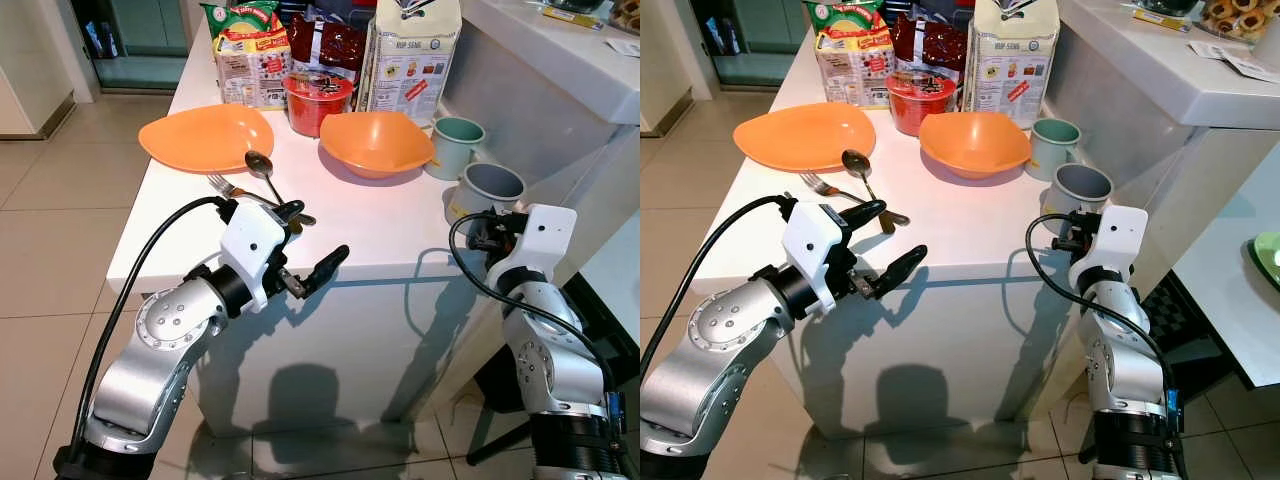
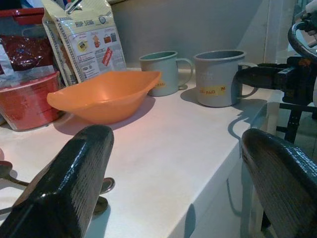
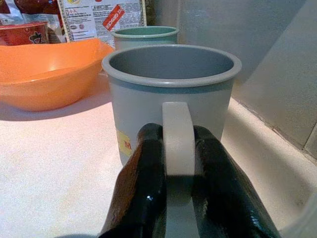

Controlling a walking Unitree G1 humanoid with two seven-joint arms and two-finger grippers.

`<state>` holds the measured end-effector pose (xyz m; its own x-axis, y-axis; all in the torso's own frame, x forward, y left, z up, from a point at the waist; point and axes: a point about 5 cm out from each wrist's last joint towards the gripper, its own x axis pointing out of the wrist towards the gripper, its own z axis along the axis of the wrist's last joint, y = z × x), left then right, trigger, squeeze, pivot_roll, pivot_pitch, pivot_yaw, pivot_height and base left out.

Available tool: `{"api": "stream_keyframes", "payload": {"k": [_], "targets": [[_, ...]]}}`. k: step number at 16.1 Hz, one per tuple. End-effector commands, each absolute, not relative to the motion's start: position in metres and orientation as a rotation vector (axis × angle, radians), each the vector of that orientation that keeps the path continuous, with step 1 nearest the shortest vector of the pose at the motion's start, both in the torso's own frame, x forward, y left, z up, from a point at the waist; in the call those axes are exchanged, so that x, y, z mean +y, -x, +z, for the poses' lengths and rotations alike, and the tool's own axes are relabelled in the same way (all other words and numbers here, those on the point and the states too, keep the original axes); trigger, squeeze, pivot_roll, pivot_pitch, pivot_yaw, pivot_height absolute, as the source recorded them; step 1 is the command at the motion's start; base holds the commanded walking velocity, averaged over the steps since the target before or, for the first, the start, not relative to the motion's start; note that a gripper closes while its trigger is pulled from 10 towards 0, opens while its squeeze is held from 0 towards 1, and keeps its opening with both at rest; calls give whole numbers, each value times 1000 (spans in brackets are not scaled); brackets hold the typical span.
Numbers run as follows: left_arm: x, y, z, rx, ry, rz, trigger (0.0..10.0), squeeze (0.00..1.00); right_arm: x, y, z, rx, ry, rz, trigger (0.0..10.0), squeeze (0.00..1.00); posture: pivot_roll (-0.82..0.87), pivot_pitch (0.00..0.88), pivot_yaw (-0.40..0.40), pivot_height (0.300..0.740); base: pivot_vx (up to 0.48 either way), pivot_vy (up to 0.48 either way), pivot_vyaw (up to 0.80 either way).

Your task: Setting the table

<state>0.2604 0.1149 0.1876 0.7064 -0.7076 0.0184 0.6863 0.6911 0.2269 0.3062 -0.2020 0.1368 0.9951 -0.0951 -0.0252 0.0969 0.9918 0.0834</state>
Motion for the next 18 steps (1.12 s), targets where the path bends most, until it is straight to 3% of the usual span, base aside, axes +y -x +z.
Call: {"api": "stream_keyframes", "payload": {"k": [1, 3, 6, 11, 12, 13, 18], "targets": [[112, -258, 187, -101, -223, -803, 10000, 0, -206, -307, 139, 16, -93, -109, 0, 0, 48, 0, -62, 740, 0, 0, 0], [115, -259, 189, -107, -223, -772, 10000, 0, -202, -306, 141, 0, -101, -89, 0, 0, 47, 0, -63, 740, 0, 0, 0], [131, -271, 200, -163, -178, -588, 10000, 0, -178, -290, 168, -237, -131, 27, 0, 0, 53, 0, -66, 740, 0, 0, 0], [149, -277, 200, -159, -200, -452, 10000, 0, -149, -264, 187, -417, -95, 243, 0, 0, 48, 0, -61, 740, 0, 0, 0], [149, -277, 199, -159, -200, -445, 10000, 0, -144, -259, 189, -442, -62, 280, 2471, 0, 42, 0, -61, 740, 0, -262, 0], [149, -277, 198, -159, -196, -435, 10000, 0, -140, -255, 189, -454, -47, 315, 10000, 0, 38, 0, -62, 740, 0, -480, 0], [150, -274, 197, -159, -212, -429, 10000, 0, -137, -247, 184, -462, -76, 388, 10000, 0, 71, 0, -78, 740, 0, -480, 0]]}}
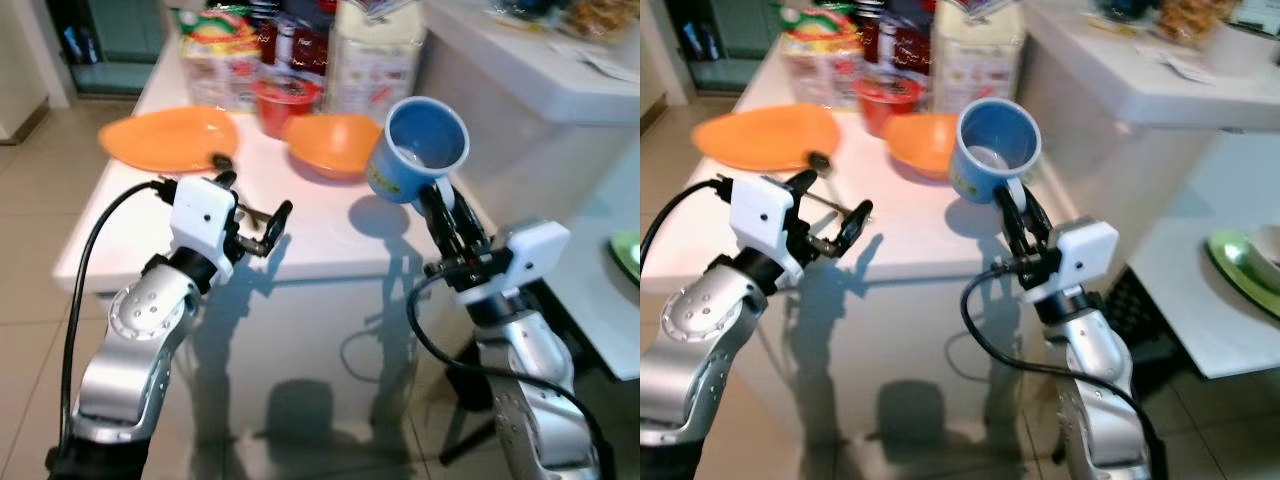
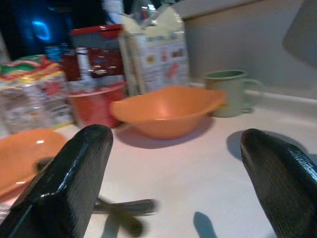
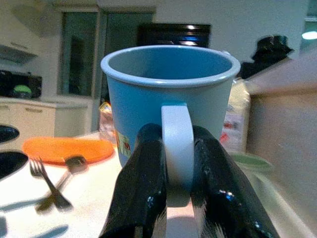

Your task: Setting the table

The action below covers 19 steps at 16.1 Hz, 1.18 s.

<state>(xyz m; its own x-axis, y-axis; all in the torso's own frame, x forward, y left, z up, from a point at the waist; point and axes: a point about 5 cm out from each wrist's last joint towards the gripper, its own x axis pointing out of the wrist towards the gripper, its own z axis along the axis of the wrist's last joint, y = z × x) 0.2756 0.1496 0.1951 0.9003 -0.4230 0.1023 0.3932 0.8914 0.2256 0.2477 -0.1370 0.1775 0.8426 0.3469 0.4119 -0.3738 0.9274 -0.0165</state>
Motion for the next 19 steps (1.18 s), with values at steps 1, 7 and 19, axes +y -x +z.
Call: {"api": "stream_keyframes", "payload": {"k": [1, 7, 19], "targets": [[150, -274, 197, -158, -213, -428, 10000, 0, -137, -246, 183, -461, -76, 390, 10000, 0, 71, 0, -75, 740, 0, -480, 0], [148, -274, 192, -152, -213, -425, 10000, 0, -137, -242, 180, -449, -46, 428, 10000, 0, 49, 0, -79, 740, 0, -480, 0], [161, -296, 187, -103, -253, -230, 10000, 0, -151, -260, 165, -288, -100, 233, 10000, 0, 35, 0, -68, 740, 0, -480, 0]]}}
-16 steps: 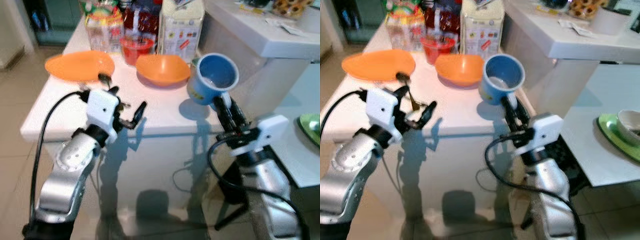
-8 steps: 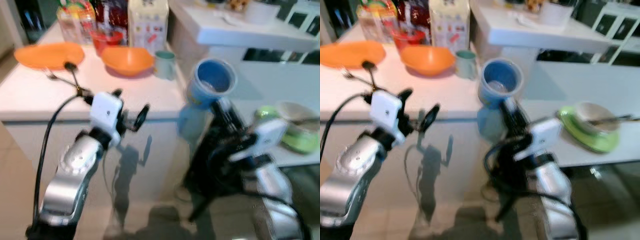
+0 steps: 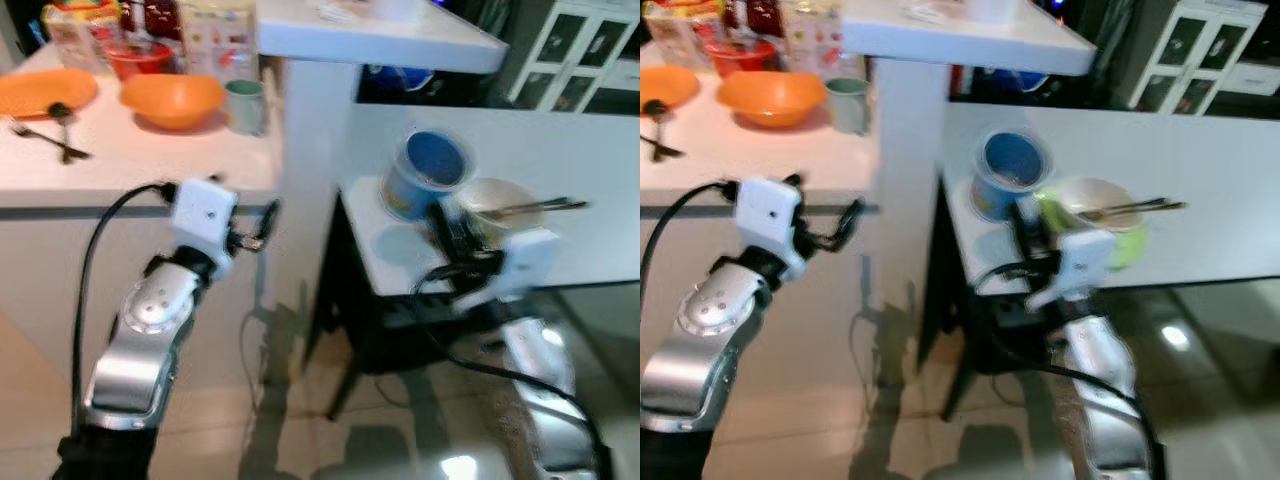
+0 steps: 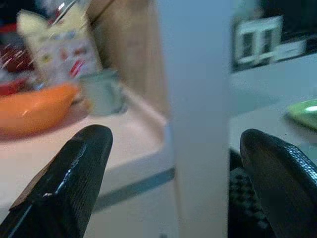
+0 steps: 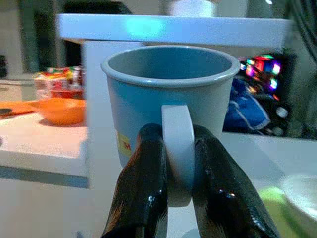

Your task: Setting the table

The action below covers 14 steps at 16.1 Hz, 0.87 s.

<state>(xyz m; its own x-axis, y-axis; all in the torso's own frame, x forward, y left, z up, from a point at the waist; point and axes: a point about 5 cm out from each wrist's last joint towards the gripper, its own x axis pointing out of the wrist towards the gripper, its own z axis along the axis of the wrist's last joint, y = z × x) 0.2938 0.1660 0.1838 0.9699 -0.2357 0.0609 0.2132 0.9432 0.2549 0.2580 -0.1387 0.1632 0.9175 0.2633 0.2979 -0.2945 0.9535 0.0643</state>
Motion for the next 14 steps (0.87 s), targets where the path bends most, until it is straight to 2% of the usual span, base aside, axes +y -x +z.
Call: {"api": "stream_keyframes", "payload": {"k": [1, 4, 14], "targets": [[161, -299, 189, -110, -266, -216, 10000, 0, -156, -265, 167, -285, -130, 181, 10000, 0, 36, 0, -67, 740, 0, -480, 0], [160, -300, 194, -119, -263, -212, 10000, 0, -166, -280, 168, -260, -165, 97, 10000, 0, 46, 0, -57, 740, 0, -480, 0], [156, -306, 191, -112, -243, -199, 10000, 0, -167, -281, 170, -208, -123, 89, 10000, 0, 20, 0, -46, 740, 0, -480, 0]]}}
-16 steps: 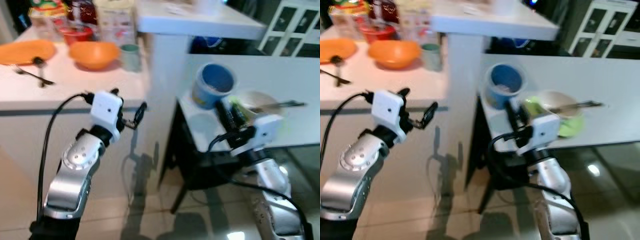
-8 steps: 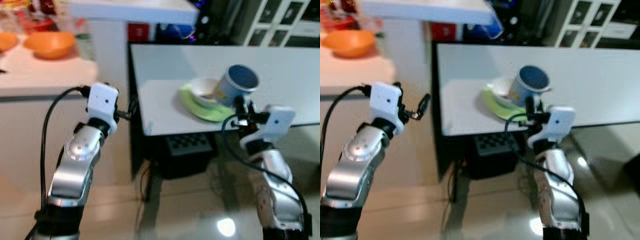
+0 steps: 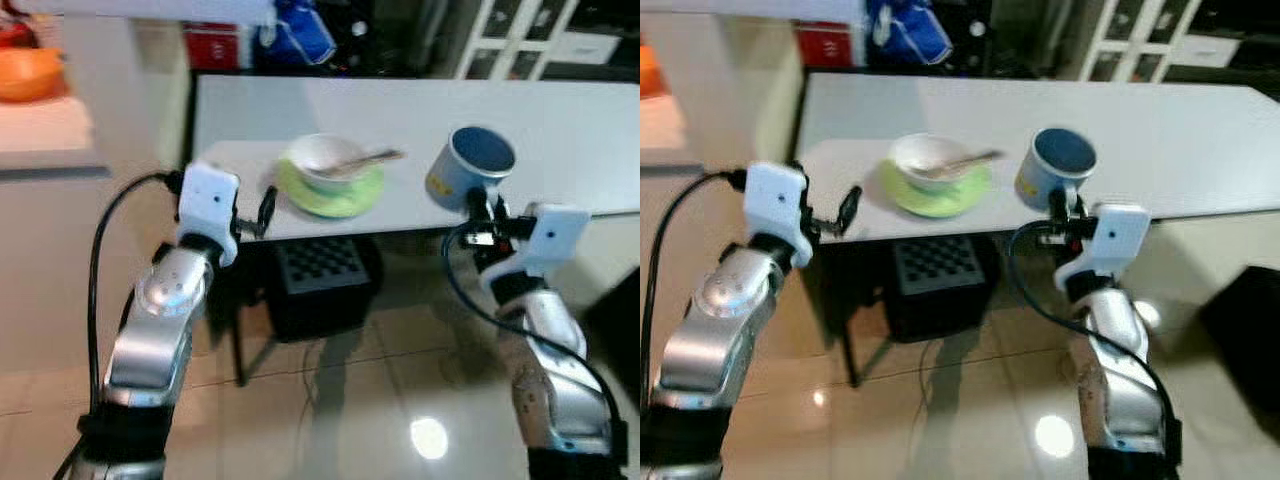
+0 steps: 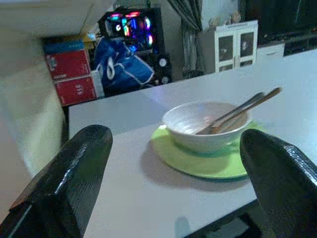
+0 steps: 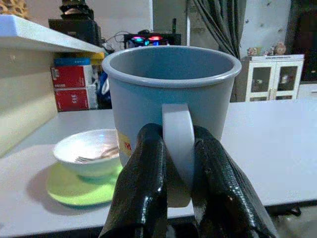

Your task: Setting the table

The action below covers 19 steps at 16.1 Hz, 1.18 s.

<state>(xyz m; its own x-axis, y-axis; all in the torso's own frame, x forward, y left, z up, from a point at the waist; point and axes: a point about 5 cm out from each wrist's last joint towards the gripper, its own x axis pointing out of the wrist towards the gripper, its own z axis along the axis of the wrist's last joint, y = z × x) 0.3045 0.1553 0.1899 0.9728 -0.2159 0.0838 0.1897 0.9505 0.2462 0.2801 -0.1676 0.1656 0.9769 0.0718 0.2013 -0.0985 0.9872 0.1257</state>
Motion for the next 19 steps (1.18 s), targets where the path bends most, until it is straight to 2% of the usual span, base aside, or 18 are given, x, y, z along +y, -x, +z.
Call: {"api": "stream_keyframes", "payload": {"k": [1, 6, 12, 19], "targets": [[155, -305, 192, -114, -246, -201, 10000, 0, -165, -283, 166, -176, -116, 107, 10000, 0, 25, 0, -46, 740, 0, -480, 0], [160, -306, 193, -117, -222, -170, 10000, 0, -163, -283, 163, -138, -110, 118, 10000, 0, 10, 0, -38, 740, 0, -418, 0], [159, -309, 203, -165, -193, -156, 10000, 0, -164, -287, 165, -109, -131, 81, 10000, 0, 11, 0, -35, 740, 0, 0, 0], [159, -309, 205, -177, -183, -154, 10000, 0, -164, -291, 168, -106, -152, 88, 10000, 0, 16, 0, -48, 740, 336, 0, -217]]}}
